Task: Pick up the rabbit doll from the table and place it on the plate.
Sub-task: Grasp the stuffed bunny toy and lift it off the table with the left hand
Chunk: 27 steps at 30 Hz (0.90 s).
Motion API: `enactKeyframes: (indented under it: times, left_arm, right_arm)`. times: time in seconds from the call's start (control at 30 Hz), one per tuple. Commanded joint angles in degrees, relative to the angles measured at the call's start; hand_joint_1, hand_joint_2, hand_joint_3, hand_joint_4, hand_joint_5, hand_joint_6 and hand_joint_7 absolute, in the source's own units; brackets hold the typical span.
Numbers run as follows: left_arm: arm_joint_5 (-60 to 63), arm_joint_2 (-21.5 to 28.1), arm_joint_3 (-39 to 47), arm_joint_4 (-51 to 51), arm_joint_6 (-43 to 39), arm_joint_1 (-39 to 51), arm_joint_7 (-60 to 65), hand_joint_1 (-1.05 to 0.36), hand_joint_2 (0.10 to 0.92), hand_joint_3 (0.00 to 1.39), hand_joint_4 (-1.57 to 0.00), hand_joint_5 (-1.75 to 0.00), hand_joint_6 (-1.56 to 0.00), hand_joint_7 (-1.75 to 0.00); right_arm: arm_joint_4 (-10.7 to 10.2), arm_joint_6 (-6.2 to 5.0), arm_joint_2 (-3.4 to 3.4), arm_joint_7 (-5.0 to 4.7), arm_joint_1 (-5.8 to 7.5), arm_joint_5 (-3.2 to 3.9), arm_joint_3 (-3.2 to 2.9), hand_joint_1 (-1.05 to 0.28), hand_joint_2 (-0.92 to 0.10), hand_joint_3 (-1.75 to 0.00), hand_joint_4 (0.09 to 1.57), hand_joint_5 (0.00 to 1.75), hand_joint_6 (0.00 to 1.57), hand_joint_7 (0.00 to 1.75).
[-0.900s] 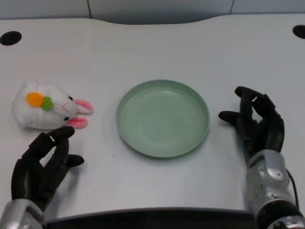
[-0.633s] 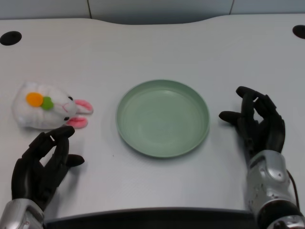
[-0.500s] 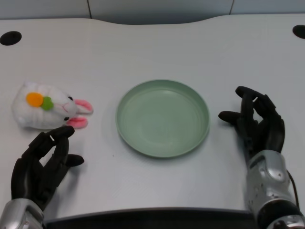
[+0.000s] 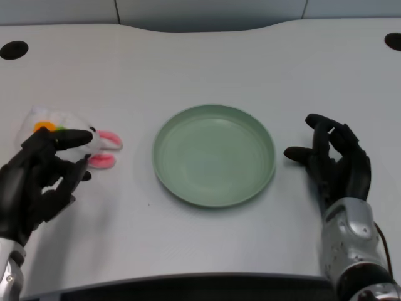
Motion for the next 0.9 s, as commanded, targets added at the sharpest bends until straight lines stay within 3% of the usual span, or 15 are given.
enactKeyframes:
  times: [0.03, 0.2, 0.33, 0.4, 0.57, 0.63, 0.7, 0.8, 0.9]
  left_arm:
    - [7.62, 6.41, -1.49, -0.36, -4.31, -1.97, 0.15, -0.57, 0.921, 0.24, -0.25, -1.31, -0.3, -0.67]
    - [23.35, 14.68, -4.6, 1.15, -9.53, -5.96, 4.93, -0.61, 0.921, 0.16, -0.18, -1.14, -0.29, -0.5]
    - [38.58, 21.44, -8.55, 0.24, -6.96, -9.68, 7.54, -0.74, 0.921, 0.11, -0.15, -0.72, -0.31, -0.19]
    - [43.64, 23.52, -10.32, -0.04, -5.52, -11.29, 7.99, -0.79, 0.921, 0.1, -0.09, -0.61, -0.28, -0.11]
    - [52.48, 28.17, -15.8, 1.21, -0.98, -17.32, 2.71, -0.89, 0.921, 0.1, 0.0, -0.25, -0.17, -0.02]
    - [54.48, 29.5, -17.81, 2.29, 0.34, -19.96, -0.14, -0.93, 0.921, 0.12, 0.0, -0.12, -0.13, -0.01]
    - [55.47, 30.18, -19.19, 3.24, 1.15, -21.8, -1.65, -0.96, 0.921, 0.11, 0.0, -0.08, -0.12, -0.01]
    - [57.4, 31.06, -21.64, 5.64, 2.01, -24.79, -3.15, -0.99, 0.921, 0.09, 0.0, -0.03, -0.11, 0.0]
    - [58.89, 31.24, -24.11, 9.58, 2.2, -27.7, -3.43, -0.99, 0.91, 0.06, 0.0, 0.0, -0.11, 0.0]
  right_arm:
    - [0.15, -1.04, 0.5, 0.06, 0.41, 0.22, -0.1, -0.41, -0.92, -0.4, 0.62, 1.27, 0.5, 0.97]
    - [0.42, -0.94, 0.54, 0.09, 0.19, 0.34, -0.23, -0.42, -0.92, -0.4, 0.61, 1.27, 0.49, 0.96]
    - [-0.69, -0.79, 0.91, -0.48, 0.78, 0.01, 0.2, -0.41, -0.92, -0.42, 0.6, 1.27, 0.49, 0.96]
    - [-0.68, -0.85, 1.03, -0.16, 0.79, 0.44, -0.05, -0.4, -0.92, -0.42, 0.63, 1.29, 0.5, 0.97]
    - [0.86, -0.67, 0.34, 0.14, 0.28, 0.44, -0.39, -0.41, -0.92, -0.4, 0.62, 1.27, 0.5, 0.95]
    - [-0.04, -0.29, 0.62, -0.13, 0.44, 0.51, -0.34, -0.41, -0.92, -0.4, 0.6, 1.26, 0.5, 0.95]
    - [-0.12, -0.51, 0.56, -0.38, 0.45, 0.22, -0.16, -0.39, -0.92, -0.4, 0.59, 1.26, 0.5, 0.94]
    - [0.72, -0.59, 0.28, -0.14, 0.05, 0.37, -0.4, -0.41, -0.92, -0.41, 0.59, 1.27, 0.5, 0.95]
    - [0.52, -0.49, 0.42, -0.46, 0.13, 0.33, -0.39, -0.42, -0.92, -0.4, 0.61, 1.27, 0.52, 0.96]
